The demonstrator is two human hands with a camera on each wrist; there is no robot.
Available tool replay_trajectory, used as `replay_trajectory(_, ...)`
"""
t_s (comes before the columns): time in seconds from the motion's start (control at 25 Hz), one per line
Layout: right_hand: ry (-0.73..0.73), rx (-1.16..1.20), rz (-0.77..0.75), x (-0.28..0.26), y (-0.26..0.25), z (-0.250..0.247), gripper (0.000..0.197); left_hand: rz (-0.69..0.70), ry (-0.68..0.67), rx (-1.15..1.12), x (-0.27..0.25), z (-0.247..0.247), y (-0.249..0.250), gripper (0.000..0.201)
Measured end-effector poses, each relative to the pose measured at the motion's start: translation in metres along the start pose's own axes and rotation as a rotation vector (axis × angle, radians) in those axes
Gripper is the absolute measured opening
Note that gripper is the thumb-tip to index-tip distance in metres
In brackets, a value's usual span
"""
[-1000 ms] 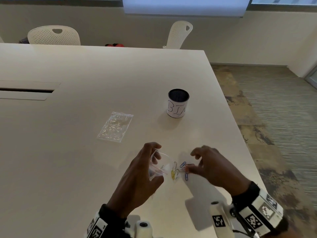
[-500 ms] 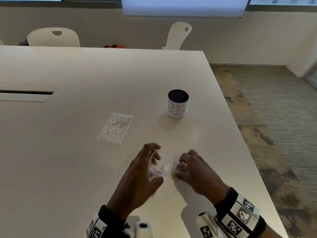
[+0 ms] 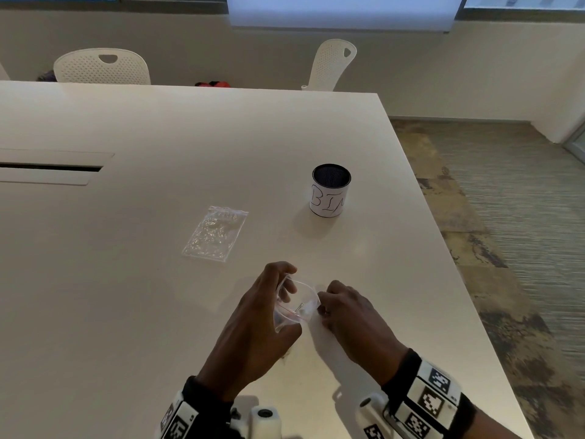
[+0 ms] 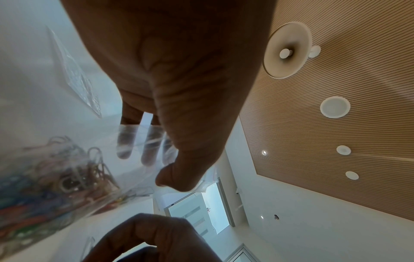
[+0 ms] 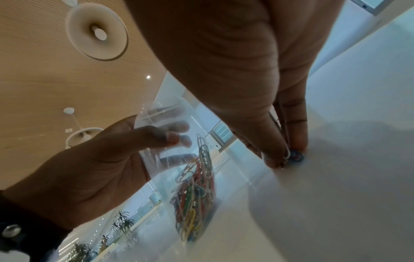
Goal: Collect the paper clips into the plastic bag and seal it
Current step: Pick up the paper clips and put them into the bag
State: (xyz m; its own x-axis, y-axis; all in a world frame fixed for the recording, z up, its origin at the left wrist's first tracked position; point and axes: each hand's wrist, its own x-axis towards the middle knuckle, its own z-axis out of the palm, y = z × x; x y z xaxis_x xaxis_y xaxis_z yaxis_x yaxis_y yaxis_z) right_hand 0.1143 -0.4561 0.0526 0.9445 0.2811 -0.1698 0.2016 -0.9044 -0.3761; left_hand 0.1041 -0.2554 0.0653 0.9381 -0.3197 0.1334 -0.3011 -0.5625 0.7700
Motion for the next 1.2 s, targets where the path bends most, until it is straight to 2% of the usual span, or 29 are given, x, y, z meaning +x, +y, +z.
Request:
replay_trajectory(0.24,0.036,-0.034,-0.009,0.000,0.009,-0.015,0.024,0.002,0.006,-0.006,-0.001,-0.003,0.003,0.074)
replay_trajectory(0.4,0.079,0.056,0.060,0.008,0.035,-0.023,0.011,0.012,0.005,-0.010,-0.001,-0.003,0.004,0.073)
replay_trajectory(0.48,0.101,0.249,0.107,0.009,0.045,-0.031,0.007,0.006,0.006,-0.015,0.000,-0.002,0.004,0.073)
replay_trajectory(0.6,0.142,0.691,0.177,0.003,0.044,-0.051,0.008,0.009,-0.006,-0.009,0.001,-0.001,0.003,0.073)
replay_trajectory(0.76,0.195,0.968,0.082,-0.012,0.009,-0.084,0.006,0.018,-0.012,-0.002,0.003,-0.001,0.002,0.074)
replay_trajectory(0.84,0.208,0.954,-0.006,-0.017,-0.012,-0.092,0.007,0.019,-0.017,-0.004,0.005,0.000,0.003,0.073)
replay_trajectory(1.04,0.200,0.562,-0.211,-0.012,-0.039,-0.081,0.012,0.002,-0.016,0.000,0.005,-0.001,0.004,0.074)
replay_trajectory(1.2,0.195,0.540,-0.227,-0.013,-0.037,-0.088,0.012,0.002,0.005,-0.009,0.002,-0.002,0.002,0.077)
